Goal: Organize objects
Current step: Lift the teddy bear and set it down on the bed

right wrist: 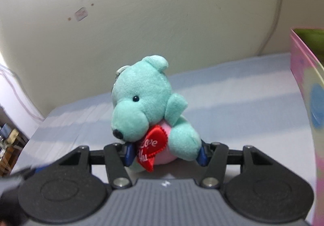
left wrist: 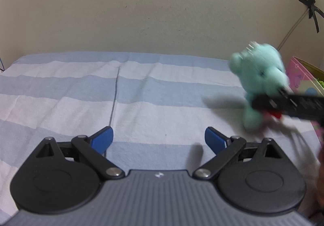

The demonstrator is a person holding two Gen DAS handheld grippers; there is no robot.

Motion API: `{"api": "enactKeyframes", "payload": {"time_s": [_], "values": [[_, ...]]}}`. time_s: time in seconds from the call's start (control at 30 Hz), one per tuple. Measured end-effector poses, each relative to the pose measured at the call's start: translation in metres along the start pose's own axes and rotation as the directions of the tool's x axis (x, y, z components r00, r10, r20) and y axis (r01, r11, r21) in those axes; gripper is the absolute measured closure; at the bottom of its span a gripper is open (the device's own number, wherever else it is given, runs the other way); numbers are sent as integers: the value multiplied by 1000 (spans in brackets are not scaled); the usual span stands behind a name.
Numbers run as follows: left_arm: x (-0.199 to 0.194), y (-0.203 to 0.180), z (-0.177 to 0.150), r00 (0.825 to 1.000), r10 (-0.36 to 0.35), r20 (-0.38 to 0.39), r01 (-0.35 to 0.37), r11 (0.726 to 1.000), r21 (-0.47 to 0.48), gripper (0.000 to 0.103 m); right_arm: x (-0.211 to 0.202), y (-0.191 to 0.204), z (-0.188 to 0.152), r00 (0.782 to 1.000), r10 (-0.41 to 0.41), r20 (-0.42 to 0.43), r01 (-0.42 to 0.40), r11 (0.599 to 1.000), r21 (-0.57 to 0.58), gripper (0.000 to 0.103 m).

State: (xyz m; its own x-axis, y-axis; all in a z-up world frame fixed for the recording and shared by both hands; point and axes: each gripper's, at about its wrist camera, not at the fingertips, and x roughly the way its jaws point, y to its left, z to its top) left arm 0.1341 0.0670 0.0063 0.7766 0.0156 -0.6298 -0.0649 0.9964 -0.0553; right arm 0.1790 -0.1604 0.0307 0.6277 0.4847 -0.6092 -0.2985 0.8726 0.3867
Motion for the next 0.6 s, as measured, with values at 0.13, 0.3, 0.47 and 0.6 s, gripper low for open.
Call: {"api": "enactKeyframes", "payload": {"time_s": [0.13,0.3,0.47,0.6], "values": [[0,0,1,1000,0,-6,0,1000,-5,5,-34,-9,-27,999,28,-18,-27,999,36,49],[-2,-2,-1,1000,3,-11,-3,1000,17,5,-68,-7,-50,998,58,-29,-54,993,102,49],[-3,-4,-2,1000,-14,-21,14,999,43,5,-104,-10,-65,997,74,-26,-70,986,154,49],[-18,-6,-6,993,-114,-32,115,993,20,5,-123,-13,-80,996,86,-32,-79,980,181,49]]}}
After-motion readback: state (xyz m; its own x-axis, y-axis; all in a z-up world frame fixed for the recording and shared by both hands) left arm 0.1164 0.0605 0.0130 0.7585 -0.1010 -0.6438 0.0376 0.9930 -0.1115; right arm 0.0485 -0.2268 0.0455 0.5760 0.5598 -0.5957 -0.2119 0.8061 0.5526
